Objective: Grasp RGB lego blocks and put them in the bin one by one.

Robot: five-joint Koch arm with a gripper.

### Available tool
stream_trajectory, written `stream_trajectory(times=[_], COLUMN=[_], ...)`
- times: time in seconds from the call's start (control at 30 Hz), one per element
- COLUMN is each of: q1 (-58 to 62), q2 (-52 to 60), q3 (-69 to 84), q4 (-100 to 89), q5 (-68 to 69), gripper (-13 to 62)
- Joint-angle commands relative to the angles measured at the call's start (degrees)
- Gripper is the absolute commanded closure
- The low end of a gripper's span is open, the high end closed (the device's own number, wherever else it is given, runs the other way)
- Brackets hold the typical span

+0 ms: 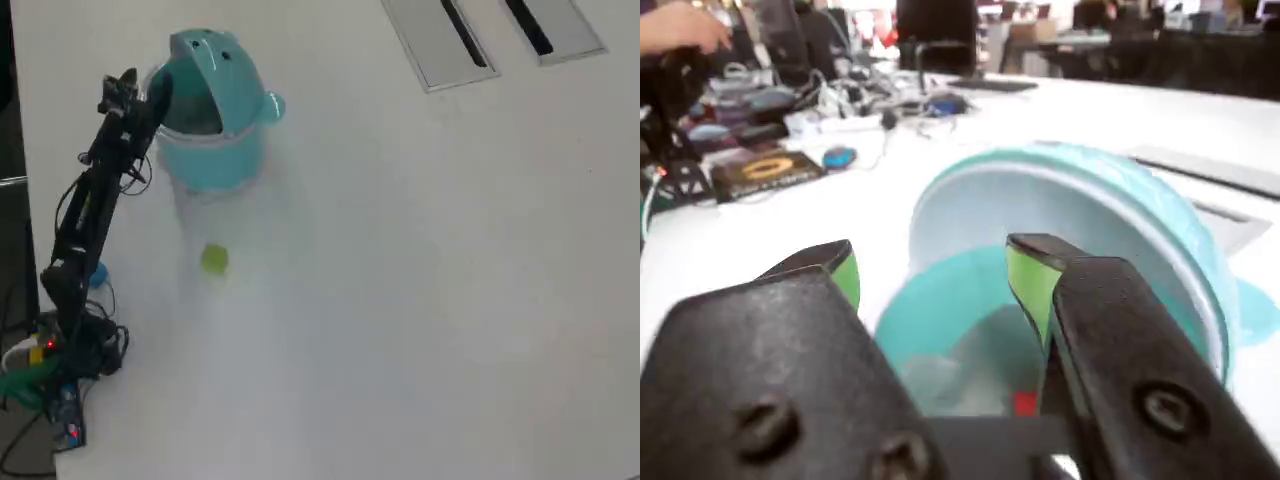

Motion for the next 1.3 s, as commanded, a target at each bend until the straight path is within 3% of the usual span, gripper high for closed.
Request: stream_trajectory(times=[0.0, 0.5, 0.8, 1.27], q1=[1.23, 9.32, 16.88, 29.88], q2=[7.47, 28.74, 34.28, 40.61], q3=[0.97, 30.67, 36.56, 45.79], q4=[-0.53, -3.16, -3.43, -8.17], q5=[-0.62, -1.41, -1.32, -0.88], gripper=[22.4, 19.1, 14.7, 14.9])
